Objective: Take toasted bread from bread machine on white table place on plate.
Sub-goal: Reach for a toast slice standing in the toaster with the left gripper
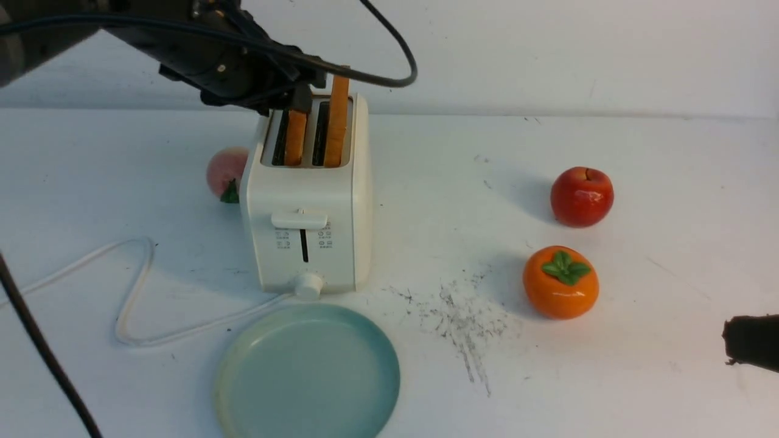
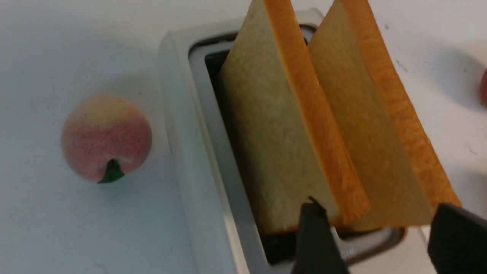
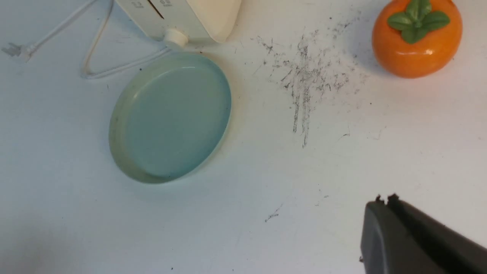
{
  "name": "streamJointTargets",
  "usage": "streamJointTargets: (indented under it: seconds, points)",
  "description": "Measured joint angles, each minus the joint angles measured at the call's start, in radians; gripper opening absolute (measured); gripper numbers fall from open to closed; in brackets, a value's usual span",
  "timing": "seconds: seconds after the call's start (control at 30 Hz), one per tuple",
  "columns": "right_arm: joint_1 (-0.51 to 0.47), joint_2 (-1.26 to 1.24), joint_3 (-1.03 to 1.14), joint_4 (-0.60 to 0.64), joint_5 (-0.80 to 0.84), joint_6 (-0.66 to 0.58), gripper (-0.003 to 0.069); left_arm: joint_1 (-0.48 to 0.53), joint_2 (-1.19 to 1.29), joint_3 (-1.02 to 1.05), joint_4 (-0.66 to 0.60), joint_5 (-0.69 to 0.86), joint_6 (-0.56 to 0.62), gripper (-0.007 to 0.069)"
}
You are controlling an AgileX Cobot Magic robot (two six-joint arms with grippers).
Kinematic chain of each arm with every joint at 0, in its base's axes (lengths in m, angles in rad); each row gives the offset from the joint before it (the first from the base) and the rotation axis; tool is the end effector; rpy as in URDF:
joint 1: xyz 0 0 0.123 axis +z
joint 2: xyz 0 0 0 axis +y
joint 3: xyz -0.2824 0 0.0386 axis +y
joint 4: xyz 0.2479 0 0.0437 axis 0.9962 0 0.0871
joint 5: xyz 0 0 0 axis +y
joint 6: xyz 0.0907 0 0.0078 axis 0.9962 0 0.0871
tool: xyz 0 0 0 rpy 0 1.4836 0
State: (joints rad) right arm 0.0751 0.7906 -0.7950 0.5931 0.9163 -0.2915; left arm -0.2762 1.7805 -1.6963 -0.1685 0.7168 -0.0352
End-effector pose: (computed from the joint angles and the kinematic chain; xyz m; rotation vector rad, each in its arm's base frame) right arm 0.1336 0.0506 0.3410 -0.2111 2.2772 0.6175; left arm 0.3975 -0.1231 0.3550 0.1886 2.2899 -0.3544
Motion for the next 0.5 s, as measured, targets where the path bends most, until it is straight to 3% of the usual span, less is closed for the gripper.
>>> streamJointTargets:
  seconds: [0.07,0.2,0.3,0.33,0.37,0.4,0.5]
  points:
    - [0.0,0.0,0.0,-0.001,0.0,0.0,-0.0008,0.0,0.042,-0.008,0.001,-0.033,0.0,0.0493]
    - [0.0,0.0,0.0,-0.001,0.0,0.0,-0.0006,0.0,0.071,-0.009,0.011,-0.068,0.0,0.0463]
    - [0.0,0.0,0.0,-0.001,0.0,0.0,-0.0005,0.0,0.076,-0.009,0.016,-0.072,0.0,0.0334]
    - [0.0,0.0,0.0,-0.001,0.0,0.0,-0.0003,0.0,0.072,-0.01,0.017,-0.073,0.0,0.0218]
    - [0.0,0.0,0.0,-0.001,0.0,0.0,-0.0003,0.0,0.069,-0.011,0.018,-0.073,0.0,0.0182]
    - [0.0,0.0,0.0,-0.001,0.0,0.0,-0.0002,0.0,0.052,-0.013,0.018,-0.075,-0.001,0.0057]
    - [0.0,0.0,0.0,0.0,0.0,-0.002,-0.0002,0.0,-0.006,-0.017,0.018,-0.075,-0.024,0.0059]
